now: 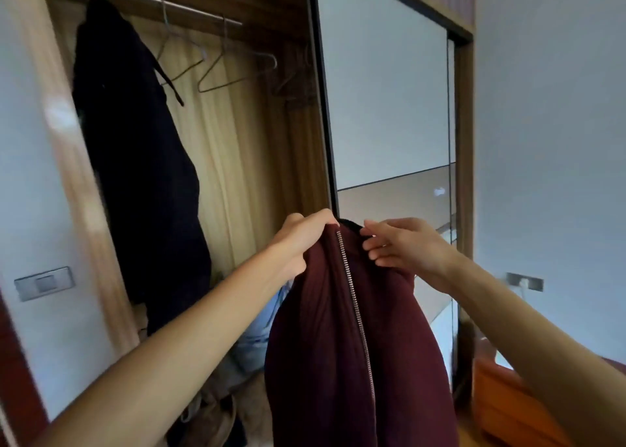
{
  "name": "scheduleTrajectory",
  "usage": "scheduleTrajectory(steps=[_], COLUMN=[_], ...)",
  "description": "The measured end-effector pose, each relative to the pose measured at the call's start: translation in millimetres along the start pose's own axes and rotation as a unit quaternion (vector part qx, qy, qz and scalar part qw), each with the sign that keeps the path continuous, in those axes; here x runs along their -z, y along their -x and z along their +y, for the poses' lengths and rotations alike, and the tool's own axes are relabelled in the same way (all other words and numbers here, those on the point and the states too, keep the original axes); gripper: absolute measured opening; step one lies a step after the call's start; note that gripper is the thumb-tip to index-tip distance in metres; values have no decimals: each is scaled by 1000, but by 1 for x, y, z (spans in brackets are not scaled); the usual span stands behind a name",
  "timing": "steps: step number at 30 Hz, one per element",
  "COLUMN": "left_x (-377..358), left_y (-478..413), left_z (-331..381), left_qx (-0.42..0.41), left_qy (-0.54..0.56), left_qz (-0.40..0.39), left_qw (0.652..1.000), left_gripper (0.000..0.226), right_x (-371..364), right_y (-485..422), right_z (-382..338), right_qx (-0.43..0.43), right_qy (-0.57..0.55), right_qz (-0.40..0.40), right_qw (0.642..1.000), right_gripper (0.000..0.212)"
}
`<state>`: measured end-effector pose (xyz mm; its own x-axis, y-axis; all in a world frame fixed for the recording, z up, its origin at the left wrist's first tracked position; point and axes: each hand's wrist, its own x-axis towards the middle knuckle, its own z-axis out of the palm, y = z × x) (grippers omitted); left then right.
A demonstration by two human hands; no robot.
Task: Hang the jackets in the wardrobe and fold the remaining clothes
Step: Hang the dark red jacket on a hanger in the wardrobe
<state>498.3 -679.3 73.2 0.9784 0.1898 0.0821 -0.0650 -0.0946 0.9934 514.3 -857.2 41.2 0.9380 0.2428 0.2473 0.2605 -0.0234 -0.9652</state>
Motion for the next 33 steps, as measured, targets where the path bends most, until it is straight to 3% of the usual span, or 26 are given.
scheduleTrajectory(steps=[2,4,6,9,16,21,25,31,33], left_x=[23,44,64,98,151,174,179,196,200], left_y=[-17,-29,-42,-72,-109,-131,-144,-150,-150], left_z=[3,11,18,26,61,89,107,113,112], left_qx=[3,-7,-14,-33,-78,-116,-108,-118,-118], left_qy=[0,-2,1,22,58,79,50,72,71], left_qz=[44,83,130,208,298,324,339,347,348], left_qw=[999,997,991,977,949,935,933,927,927], left_gripper=[30,11,5,28,58,49,8,17,15], right_x=[-17,-34,-49,-70,-123,-161,-190,-221,-226], right_y=[-36,-73,-111,-168,-280,-339,-368,-398,-409], right_z=[-3,-12,-24,-40,-84,-128,-179,-250,-267], right_qx=[-8,-18,-34,-34,-42,-22,29,78,94], right_qy=[-23,-66,-140,-233,-288,-299,-277,-380,-360], right_qz=[-30,-76,-129,-190,-277,-327,-349,-333,-311], right_qw=[999,995,981,953,916,896,895,859,874], right_gripper=[34,36,43,52,68,72,77,64,59])
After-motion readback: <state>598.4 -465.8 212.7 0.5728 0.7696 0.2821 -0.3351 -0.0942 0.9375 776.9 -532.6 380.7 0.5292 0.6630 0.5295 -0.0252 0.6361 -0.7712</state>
